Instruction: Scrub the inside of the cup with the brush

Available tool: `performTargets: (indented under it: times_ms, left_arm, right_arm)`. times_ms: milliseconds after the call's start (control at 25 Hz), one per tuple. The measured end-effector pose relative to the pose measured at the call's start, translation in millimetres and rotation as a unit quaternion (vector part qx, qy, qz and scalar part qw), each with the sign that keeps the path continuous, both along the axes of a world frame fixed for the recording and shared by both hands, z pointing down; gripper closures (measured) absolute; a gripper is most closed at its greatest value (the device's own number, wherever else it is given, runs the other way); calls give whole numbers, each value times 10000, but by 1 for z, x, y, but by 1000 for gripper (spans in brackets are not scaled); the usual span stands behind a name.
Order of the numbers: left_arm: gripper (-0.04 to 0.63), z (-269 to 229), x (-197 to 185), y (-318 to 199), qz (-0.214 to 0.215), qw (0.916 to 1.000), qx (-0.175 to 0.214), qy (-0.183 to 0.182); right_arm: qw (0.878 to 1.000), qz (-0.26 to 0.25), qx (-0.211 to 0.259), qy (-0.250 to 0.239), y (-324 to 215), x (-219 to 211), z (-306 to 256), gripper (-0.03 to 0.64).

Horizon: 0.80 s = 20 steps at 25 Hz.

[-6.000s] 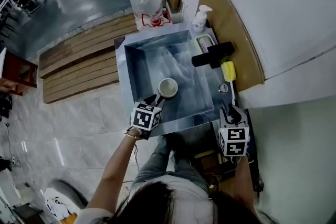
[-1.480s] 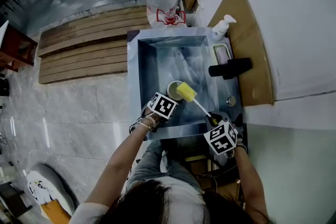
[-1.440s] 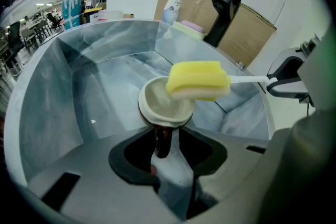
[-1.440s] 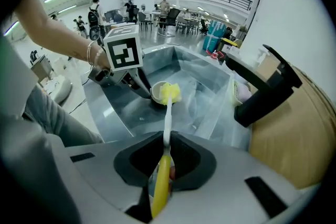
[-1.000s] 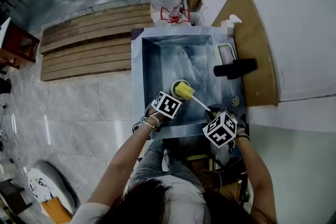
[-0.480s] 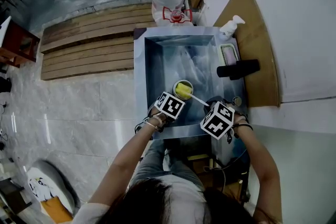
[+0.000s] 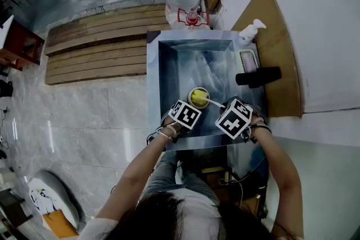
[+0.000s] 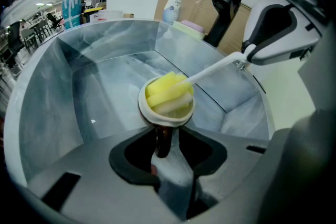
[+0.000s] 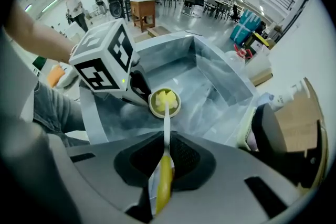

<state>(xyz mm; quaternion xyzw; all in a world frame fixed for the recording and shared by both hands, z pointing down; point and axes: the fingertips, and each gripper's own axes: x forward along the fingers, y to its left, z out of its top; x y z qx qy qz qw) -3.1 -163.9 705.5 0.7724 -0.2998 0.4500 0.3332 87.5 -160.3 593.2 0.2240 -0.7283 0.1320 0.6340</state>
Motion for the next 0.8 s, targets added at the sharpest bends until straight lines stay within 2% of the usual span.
performTargets:
  times_ms: [120,200,520,800]
  left_arm:
    - [458,3,-1,0,-21,10000,-56,-66]
    - [498,6,-4,0,-76,9998,-86,-181]
    - [502,8,-4,-2,-89,9997,-67,-216]
    - [503,7,-4,-2,-91,9997,-49,-211]
  right_arm:
    - [9994,270,-119,160,-6,13,9,565]
    - [9987,370,-197,281,-7,20,14,566]
    - [9960,437,-729,260,6,3,-4,566]
    - [9933,573,-991,-141,3,-11,-11,566]
